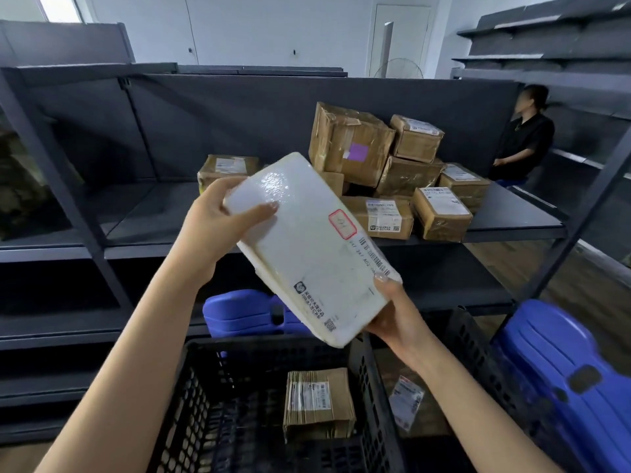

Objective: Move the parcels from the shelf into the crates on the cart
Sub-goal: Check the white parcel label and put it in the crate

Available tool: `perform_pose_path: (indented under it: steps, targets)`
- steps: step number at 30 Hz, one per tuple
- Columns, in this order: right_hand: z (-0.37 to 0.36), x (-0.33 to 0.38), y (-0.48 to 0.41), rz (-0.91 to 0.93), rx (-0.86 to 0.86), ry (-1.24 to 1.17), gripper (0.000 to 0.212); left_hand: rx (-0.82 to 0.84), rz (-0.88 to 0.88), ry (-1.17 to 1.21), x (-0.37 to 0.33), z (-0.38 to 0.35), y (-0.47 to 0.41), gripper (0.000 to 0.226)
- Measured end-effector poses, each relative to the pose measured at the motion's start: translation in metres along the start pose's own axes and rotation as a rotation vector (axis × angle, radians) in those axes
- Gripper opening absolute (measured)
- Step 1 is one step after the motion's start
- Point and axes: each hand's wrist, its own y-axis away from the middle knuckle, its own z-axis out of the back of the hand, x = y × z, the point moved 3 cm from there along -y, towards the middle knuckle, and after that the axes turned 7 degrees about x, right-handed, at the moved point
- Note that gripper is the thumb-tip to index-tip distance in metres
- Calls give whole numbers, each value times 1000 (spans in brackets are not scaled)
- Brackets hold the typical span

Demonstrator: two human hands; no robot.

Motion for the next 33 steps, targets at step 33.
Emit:
perform_pose_path:
  steps: [33]
  targets:
    - [-23, 1, -18, 144, -219, 282, 57, -348, 163, 428, 109, -1, 91, 39]
